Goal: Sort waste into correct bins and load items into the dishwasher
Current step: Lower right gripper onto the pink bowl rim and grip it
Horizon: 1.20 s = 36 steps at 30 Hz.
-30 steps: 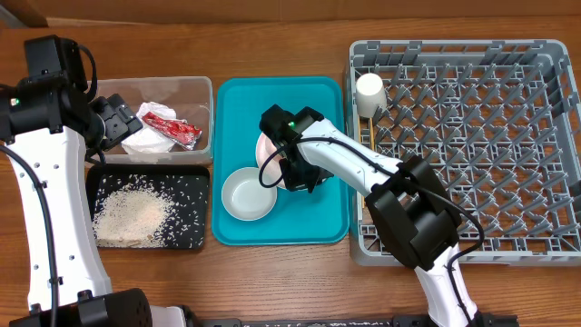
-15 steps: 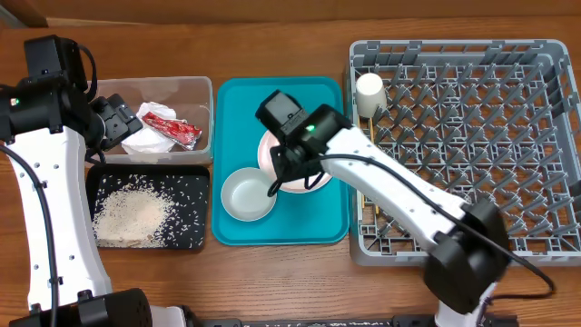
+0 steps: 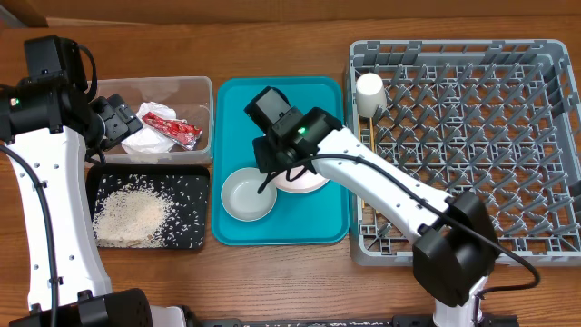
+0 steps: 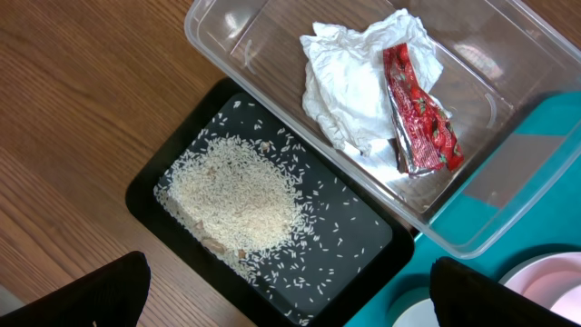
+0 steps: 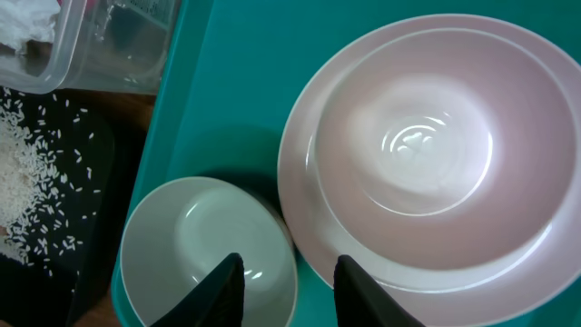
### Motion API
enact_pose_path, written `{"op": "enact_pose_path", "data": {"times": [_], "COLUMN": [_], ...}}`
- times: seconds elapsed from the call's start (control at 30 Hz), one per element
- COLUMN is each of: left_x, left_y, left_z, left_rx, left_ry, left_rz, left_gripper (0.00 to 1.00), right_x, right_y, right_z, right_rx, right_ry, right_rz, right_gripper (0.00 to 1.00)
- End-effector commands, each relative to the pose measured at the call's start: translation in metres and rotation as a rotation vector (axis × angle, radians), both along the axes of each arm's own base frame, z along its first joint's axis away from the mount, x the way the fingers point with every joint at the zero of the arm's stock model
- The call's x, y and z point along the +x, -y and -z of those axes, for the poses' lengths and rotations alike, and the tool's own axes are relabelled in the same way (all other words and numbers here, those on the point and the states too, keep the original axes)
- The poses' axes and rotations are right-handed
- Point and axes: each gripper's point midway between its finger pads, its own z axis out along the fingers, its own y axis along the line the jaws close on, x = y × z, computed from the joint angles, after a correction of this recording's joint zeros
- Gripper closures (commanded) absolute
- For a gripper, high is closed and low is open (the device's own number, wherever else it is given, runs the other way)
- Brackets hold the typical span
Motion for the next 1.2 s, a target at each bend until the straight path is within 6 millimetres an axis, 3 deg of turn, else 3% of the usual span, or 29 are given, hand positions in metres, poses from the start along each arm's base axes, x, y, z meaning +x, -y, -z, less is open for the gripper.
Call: {"op": "enact_pose_path", "data": {"times": [0.0,0.23,0.77,0.93,1.07,1.17], "left_x": [0.002,0.002,0.002,0.002,0.002,0.002], "left_y": [-0.003,-0.003,-0.003,-0.003,-0.003,-0.003], "left_z": [-0.003,-0.003,-0.003,-0.003,-0.003,-0.003], "left_rx": [0.008,0.007,0.007,0.007,0.007,0.008], "left_ry": [0.01,0.01,0.01,0.01,0.01,0.01], "left_rz": [-0.008,-0.008,-0.008,-0.008,-0.008,-0.008], "left_gripper": [0.0,0.0,0.0,0.0,0.0,0.0], "right_x": [0.003,0.016,0.029,0.03,0.029,0.03], "right_y": [-0.007,-0.009,-0.004,-0.004,-0.003,-0.005], "right_z": [0.021,0.054,0.056,0.072,0.076,0.075], "right_rx": [-0.012,-0.067,-0.108,-0.126,-0.134,-0.127], "right_ry": [-0.02,0.001,0.065,0.047,0.039,0.045], "right_rz": [-0.005,-0.014,0.014,0.013,0.012,0.012], "right_gripper": [0.65,0.66,0.66,0.67,0.79,0.81]}}
